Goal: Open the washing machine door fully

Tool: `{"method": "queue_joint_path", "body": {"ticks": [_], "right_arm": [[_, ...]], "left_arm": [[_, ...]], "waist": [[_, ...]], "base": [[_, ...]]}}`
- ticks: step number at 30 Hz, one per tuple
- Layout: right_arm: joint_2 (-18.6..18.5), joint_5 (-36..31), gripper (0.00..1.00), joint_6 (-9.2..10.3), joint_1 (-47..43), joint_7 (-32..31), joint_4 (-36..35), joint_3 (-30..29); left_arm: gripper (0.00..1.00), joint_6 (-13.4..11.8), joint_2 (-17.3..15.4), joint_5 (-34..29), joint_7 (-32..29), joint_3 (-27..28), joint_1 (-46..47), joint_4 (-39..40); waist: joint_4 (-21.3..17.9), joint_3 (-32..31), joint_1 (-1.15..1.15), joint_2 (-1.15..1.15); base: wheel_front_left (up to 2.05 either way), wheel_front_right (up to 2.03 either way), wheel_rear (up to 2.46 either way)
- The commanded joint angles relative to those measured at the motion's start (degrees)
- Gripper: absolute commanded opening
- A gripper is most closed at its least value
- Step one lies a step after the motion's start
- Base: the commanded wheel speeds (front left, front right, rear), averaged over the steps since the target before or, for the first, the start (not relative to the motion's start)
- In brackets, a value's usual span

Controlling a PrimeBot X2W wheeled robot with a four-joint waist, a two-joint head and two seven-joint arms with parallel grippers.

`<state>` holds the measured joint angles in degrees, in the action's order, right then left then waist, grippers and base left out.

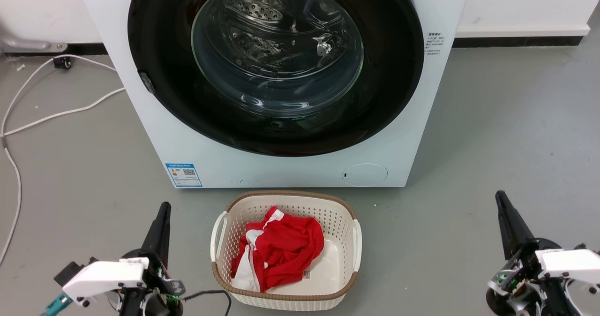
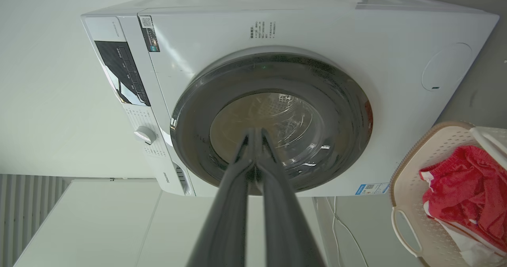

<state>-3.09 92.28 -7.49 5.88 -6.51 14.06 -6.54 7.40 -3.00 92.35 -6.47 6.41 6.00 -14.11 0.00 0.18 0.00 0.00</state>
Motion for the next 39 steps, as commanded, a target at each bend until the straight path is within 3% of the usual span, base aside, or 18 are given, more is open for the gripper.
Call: {"method": "queue_joint_path", "body": {"ticks": [1, 14, 39], "right_arm": [[0.0, 0.0, 1.0, 0.0, 0.0, 0.0, 0.0, 0.0], [0.1, -3.6, 1.0, 0.0, -1.5, 3.1, -2.0, 1.0], [0.1, -40.5, 1.0, 0.0, -3.0, 8.9, -7.1, 1.9]], "left_arm": [[1.0, 0.0, 0.0, 0.0, 0.0, 0.0, 0.0, 0.0], [1.0, 0.0, -0.1, -2.6, 3.1, -3.1, -0.3, 1.0], [1.0, -0.6, 0.1, -32.5, 9.1, -3.6, 0.0, 7.3]], "waist": [[0.0, 0.0, 0.0, 0.0], [0.0, 0.1, 0.0, 0.0], [0.6, 0.2, 0.0, 0.0]], "base": [[0.0, 0.0, 0.0], [0.0, 0.0, 0.0], [0.0, 0.0, 0.0]]}}
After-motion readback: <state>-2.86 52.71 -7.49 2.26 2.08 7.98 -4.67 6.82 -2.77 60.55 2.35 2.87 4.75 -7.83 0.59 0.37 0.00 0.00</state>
